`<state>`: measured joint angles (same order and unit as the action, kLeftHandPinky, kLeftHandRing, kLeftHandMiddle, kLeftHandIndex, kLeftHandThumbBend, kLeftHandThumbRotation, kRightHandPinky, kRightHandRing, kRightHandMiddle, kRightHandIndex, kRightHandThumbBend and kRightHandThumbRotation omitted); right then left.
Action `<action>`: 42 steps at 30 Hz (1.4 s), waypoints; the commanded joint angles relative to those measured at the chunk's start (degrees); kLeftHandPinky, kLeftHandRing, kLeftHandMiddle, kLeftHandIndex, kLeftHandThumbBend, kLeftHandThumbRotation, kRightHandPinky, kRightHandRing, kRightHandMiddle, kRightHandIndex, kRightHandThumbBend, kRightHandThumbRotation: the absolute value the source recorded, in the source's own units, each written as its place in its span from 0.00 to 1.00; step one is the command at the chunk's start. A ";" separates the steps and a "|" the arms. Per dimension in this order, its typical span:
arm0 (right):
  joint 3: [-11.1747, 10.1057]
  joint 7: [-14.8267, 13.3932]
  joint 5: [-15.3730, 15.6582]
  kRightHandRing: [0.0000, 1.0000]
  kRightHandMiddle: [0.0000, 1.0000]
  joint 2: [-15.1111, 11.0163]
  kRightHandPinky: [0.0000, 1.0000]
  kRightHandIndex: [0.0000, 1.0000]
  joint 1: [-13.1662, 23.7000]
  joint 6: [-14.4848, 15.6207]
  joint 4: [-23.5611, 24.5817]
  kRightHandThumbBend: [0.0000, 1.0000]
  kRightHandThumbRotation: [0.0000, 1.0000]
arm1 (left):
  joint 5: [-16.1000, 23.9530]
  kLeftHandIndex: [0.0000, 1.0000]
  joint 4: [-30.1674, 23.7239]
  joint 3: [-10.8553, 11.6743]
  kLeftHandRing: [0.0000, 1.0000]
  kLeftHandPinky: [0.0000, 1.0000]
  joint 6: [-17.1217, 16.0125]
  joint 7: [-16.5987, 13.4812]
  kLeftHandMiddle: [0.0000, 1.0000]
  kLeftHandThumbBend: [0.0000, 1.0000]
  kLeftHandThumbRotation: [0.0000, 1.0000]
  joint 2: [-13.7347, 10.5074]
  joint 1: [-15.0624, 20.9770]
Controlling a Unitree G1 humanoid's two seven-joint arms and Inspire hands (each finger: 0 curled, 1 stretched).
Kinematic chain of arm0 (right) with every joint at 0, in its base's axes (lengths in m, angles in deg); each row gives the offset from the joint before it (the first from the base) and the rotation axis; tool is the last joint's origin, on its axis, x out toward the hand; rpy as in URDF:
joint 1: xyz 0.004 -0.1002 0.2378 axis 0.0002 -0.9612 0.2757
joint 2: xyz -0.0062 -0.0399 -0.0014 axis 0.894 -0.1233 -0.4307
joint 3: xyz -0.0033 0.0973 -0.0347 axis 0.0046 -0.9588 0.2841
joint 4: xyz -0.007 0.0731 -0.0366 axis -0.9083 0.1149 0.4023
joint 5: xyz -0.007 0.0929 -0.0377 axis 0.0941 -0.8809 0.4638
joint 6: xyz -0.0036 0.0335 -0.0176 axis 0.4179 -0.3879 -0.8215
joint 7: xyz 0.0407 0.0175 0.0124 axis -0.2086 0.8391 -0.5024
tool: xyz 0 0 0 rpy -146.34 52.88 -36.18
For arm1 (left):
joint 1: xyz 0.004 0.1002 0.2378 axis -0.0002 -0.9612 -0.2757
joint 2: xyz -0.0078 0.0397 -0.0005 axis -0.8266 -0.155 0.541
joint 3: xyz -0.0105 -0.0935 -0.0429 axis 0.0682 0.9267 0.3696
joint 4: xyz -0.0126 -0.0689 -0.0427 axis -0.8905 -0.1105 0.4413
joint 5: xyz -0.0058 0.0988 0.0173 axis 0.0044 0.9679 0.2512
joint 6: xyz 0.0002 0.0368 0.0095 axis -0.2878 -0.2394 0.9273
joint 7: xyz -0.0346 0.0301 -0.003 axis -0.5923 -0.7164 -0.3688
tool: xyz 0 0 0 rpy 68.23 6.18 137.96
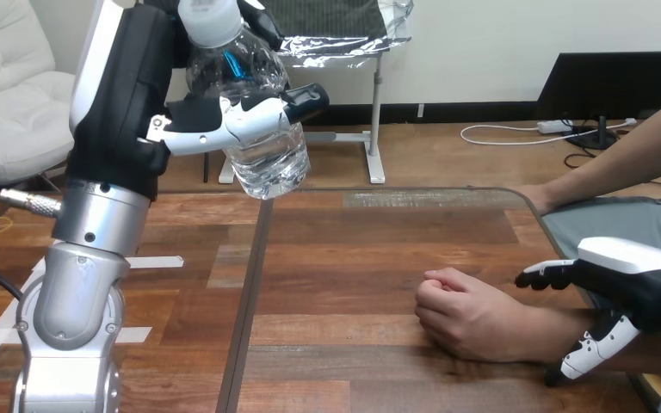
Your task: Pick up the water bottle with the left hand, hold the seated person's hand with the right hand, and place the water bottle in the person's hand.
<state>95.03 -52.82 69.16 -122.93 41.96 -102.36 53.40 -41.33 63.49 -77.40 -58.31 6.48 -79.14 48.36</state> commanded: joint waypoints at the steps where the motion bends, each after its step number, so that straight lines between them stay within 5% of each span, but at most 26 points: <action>1: 1.42 0.79 0.65 0.90 0.90 0.19 0.86 0.90 3.26 2.15 -0.14 1.00 0.28 | -1.10 0.36 -0.60 0.56 0.28 0.23 -0.57 -0.31 0.33 0.61 0.00 -0.72 2.58; 20: 5.43 1.89 2.58 0.90 0.92 1.07 0.82 0.92 3.45 4.87 -2.10 1.00 0.31 | -3.28 0.36 -1.05 0.99 0.27 0.22 -0.50 0.01 0.32 0.59 0.00 -1.08 2.31; 42: 9.17 -2.48 5.89 0.87 0.89 3.22 0.69 0.89 2.93 7.06 -7.28 1.00 0.34 | -2.93 0.36 -0.43 1.28 0.27 0.22 -1.61 -0.29 0.33 0.60 0.00 -1.42 2.12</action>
<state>101.77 -54.63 74.29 -122.22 45.95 -96.11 50.44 -43.80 63.53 -77.07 -58.37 6.69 -79.64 48.31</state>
